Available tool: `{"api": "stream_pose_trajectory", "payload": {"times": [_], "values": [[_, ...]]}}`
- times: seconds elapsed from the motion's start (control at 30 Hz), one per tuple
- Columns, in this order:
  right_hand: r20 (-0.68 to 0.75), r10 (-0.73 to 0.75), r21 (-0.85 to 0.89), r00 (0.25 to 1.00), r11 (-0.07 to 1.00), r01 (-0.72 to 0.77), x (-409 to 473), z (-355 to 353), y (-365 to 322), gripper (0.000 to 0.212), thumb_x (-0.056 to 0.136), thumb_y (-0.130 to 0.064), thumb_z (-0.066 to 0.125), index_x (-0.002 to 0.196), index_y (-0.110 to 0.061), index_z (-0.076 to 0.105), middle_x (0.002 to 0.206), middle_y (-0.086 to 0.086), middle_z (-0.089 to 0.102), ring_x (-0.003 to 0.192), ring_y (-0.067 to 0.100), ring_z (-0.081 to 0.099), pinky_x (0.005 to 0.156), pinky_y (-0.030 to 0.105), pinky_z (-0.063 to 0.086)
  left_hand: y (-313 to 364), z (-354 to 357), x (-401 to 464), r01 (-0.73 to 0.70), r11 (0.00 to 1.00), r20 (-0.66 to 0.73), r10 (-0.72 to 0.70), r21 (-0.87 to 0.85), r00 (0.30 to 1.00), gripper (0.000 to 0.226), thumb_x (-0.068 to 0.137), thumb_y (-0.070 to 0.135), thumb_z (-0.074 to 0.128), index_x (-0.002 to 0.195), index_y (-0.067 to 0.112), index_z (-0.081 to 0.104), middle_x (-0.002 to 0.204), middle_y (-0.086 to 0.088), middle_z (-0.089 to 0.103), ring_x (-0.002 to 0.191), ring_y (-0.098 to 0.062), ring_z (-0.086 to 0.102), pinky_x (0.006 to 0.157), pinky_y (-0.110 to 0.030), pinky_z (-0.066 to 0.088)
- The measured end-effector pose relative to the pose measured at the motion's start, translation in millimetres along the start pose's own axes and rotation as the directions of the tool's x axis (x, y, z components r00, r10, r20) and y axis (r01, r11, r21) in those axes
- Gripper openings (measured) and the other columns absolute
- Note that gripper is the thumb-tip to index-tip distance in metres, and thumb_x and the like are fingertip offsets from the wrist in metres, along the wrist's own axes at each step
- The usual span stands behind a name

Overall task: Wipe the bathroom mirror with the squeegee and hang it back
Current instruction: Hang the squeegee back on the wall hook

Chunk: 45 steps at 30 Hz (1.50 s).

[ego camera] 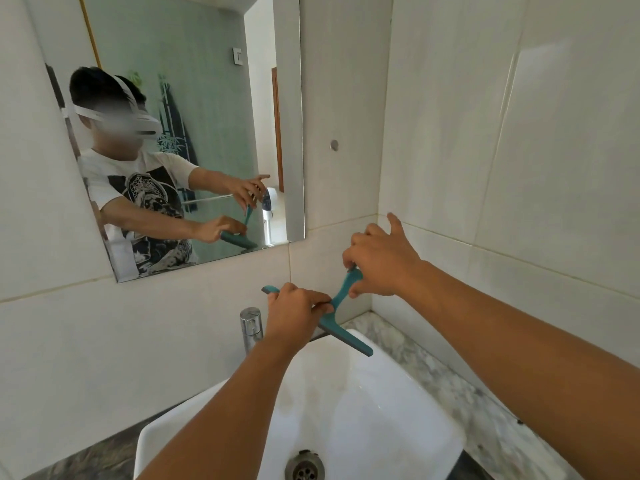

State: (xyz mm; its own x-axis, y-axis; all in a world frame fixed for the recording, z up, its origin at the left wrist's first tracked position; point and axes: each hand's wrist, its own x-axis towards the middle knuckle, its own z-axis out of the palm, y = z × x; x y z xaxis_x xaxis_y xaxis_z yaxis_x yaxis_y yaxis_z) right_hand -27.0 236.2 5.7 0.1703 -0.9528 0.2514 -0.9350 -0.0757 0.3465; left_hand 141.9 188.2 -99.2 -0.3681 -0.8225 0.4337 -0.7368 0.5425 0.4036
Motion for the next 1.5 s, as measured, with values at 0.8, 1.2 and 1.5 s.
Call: {"api": "stream_pose_trajectory", "payload": {"times": [0.8, 1.2, 1.5], "values": [[0.088, 0.455, 0.994, 0.886, 0.022, -0.110, 49.9, 126.1, 12.5, 0.026, 0.086, -0.030, 0.072, 0.109, -0.018, 0.074, 0.099, -0.007, 0.072, 0.093, 0.007, 0.066, 0.079, 0.015, 0.049, 9.9, 67.0, 84.5, 0.279, 0.865, -0.085, -0.342, -0.417, 0.936, 0.016, 0.087, 0.044, 0.065, 0.098, 0.038, 0.075, 0.081, 0.025, 0.065, 0.099, -0.017, 0.063, 0.094, -0.048, 0.048], [0.028, 0.410, 0.993, 0.912, 0.093, -0.072, 114.7, 149.6, 55.7, 0.021, 0.089, -0.029, 0.069, 0.103, -0.015, 0.076, 0.095, -0.004, 0.075, 0.087, 0.007, 0.067, 0.082, 0.025, 0.053, 21.8, 82.9, 138.9, 0.335, 0.867, -0.124, -0.403, -0.369, 0.907, 0.019, 0.087, 0.041, 0.064, 0.100, 0.035, 0.075, 0.089, 0.014, 0.074, 0.082, -0.008, 0.065, 0.075, -0.027, 0.051], [-0.095, 0.352, 0.988, 0.931, 0.146, 0.046, 175.9, 119.9, 105.2, 0.021, 0.090, -0.028, 0.068, 0.105, -0.014, 0.075, 0.098, -0.002, 0.075, 0.091, 0.012, 0.067, 0.087, 0.029, 0.054, 45.9, 54.1, 209.4, 0.359, 0.886, -0.205, -0.425, -0.294, 0.882, 0.019, 0.085, 0.043, 0.064, 0.099, 0.037, 0.075, 0.089, 0.010, 0.075, 0.084, -0.016, 0.066, 0.077, -0.033, 0.054]]}}
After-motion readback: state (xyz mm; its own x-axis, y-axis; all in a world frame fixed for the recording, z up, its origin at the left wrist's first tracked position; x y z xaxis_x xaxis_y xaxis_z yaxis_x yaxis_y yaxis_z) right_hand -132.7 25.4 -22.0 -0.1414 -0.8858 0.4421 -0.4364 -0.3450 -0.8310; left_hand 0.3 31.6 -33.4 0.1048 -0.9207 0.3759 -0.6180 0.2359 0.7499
